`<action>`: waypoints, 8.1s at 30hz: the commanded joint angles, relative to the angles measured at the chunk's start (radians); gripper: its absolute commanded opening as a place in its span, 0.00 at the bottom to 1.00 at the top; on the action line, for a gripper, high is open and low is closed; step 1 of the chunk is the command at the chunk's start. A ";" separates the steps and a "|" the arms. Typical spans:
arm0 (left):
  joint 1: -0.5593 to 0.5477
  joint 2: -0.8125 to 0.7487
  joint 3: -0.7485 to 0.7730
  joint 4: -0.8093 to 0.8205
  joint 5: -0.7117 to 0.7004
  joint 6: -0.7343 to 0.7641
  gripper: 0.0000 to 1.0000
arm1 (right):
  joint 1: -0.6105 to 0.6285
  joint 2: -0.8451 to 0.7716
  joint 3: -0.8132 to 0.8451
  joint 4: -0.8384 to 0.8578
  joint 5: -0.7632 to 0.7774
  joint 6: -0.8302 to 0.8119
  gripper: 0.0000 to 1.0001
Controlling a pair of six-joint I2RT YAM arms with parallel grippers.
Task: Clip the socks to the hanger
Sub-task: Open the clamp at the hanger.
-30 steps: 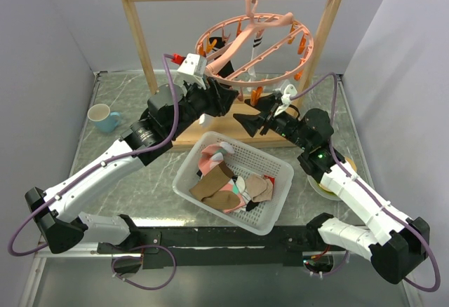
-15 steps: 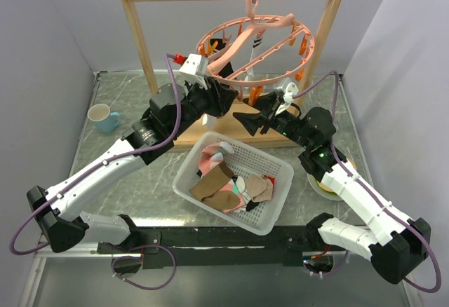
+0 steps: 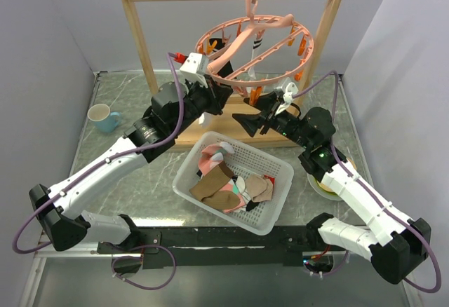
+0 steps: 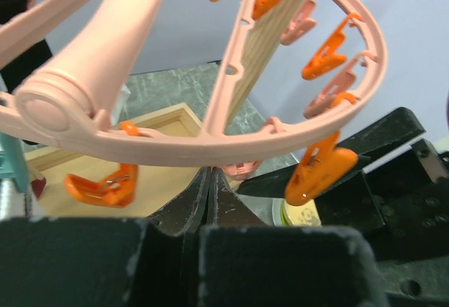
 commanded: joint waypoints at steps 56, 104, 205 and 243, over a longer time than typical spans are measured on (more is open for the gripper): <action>0.071 -0.059 0.023 0.021 0.036 0.000 0.03 | 0.014 0.098 0.133 0.112 0.134 -0.271 0.82; 0.100 -0.142 -0.053 0.004 0.125 -0.063 0.09 | 0.108 0.156 0.020 0.295 0.219 -0.157 0.24; 0.094 -0.105 -0.043 0.027 0.262 -0.170 0.38 | 0.138 0.190 0.175 0.054 0.318 -0.177 0.00; 0.091 -0.056 -0.021 0.030 0.122 -0.110 0.41 | 0.180 0.205 0.189 0.019 0.392 -0.195 0.00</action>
